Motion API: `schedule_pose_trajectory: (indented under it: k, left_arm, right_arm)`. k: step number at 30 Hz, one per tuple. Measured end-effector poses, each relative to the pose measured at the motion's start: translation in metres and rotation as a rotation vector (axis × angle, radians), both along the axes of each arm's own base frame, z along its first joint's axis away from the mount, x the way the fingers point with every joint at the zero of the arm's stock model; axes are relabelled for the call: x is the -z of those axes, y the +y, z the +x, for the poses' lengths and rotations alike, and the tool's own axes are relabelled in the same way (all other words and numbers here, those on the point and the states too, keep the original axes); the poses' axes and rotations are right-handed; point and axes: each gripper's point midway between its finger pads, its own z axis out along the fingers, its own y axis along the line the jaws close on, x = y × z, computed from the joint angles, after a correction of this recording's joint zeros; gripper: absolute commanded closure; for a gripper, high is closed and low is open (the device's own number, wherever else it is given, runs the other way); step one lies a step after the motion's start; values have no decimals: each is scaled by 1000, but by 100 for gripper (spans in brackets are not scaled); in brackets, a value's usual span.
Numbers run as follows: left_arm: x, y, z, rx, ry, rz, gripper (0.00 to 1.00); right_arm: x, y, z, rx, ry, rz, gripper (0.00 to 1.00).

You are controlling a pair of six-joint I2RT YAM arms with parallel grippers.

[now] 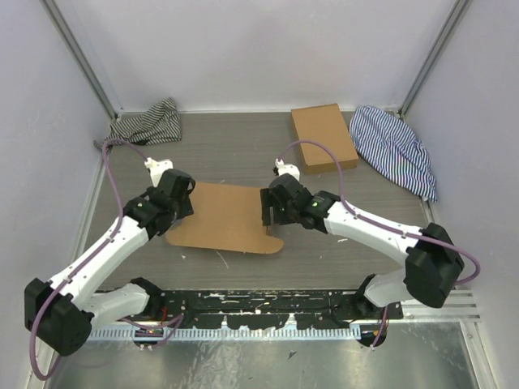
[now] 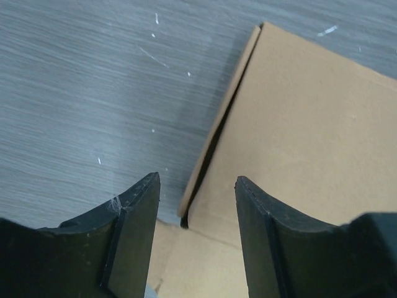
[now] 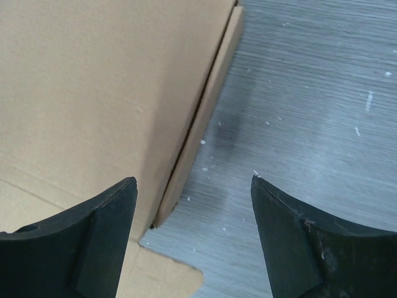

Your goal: Fold the paper box

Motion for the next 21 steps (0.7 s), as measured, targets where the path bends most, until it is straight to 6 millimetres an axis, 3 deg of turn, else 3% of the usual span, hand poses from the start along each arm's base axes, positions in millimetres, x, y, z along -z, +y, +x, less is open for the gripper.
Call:
schedule_pose_trajectory:
  k: [10,21]
  left_arm:
    - [22,13,33,-60,-17,43,41]
    - [52,-13,48,26,-17,-77,45]
  right_arm:
    - [44,20,32,-25,105,85,21]
    - [35,25,61,-24,119,208,24]
